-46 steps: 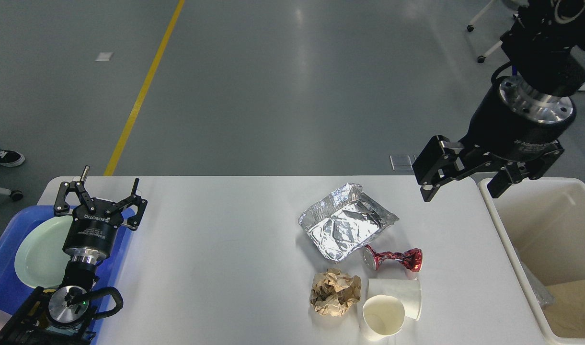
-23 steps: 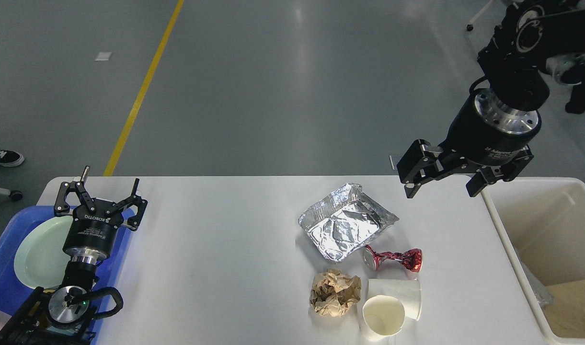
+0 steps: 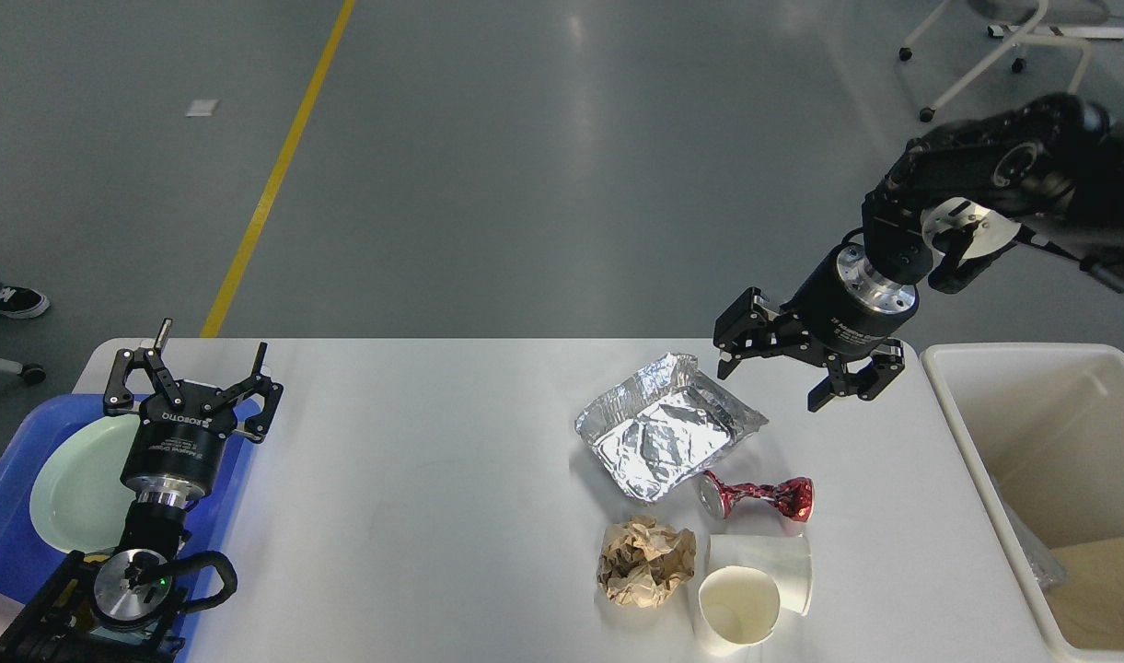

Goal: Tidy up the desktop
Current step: 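Raise the right gripper out of the bin toward the foil tray, then lower the right gripper onto the edge of the foil tray and grasp, then lift the foil tray and carry it over the white bin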

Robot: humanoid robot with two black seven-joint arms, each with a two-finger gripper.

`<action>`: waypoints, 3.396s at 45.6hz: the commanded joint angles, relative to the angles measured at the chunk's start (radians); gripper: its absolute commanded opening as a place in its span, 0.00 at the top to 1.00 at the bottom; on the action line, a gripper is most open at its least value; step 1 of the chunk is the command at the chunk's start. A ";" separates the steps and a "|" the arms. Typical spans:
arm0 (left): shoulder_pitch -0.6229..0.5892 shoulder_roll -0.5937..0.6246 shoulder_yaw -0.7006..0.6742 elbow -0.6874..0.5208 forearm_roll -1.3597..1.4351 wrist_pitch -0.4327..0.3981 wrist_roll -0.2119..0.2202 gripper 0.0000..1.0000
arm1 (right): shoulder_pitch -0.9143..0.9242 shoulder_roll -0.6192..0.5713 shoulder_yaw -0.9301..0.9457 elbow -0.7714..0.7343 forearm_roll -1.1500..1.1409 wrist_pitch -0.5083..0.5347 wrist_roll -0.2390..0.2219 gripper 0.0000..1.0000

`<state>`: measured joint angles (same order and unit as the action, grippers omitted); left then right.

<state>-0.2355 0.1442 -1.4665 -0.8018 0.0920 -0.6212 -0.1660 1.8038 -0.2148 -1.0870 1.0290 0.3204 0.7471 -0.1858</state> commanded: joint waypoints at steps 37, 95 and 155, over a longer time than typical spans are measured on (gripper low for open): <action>-0.001 0.000 0.000 -0.001 0.000 0.000 -0.001 0.04 | -0.601 0.184 0.220 -0.395 0.075 -0.552 0.002 0.01; -0.001 0.000 0.000 0.000 0.000 0.000 -0.001 0.04 | -0.684 0.219 0.257 -0.483 0.071 -0.631 0.002 1.00; -0.001 0.000 0.000 0.001 0.000 0.000 0.000 0.04 | -0.057 -0.057 0.128 0.034 -0.092 -0.293 -0.021 1.00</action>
<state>-0.2363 0.1442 -1.4665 -0.8016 0.0919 -0.6213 -0.1659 1.5972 -0.2273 -0.8972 0.9212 0.3071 0.4038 -0.2075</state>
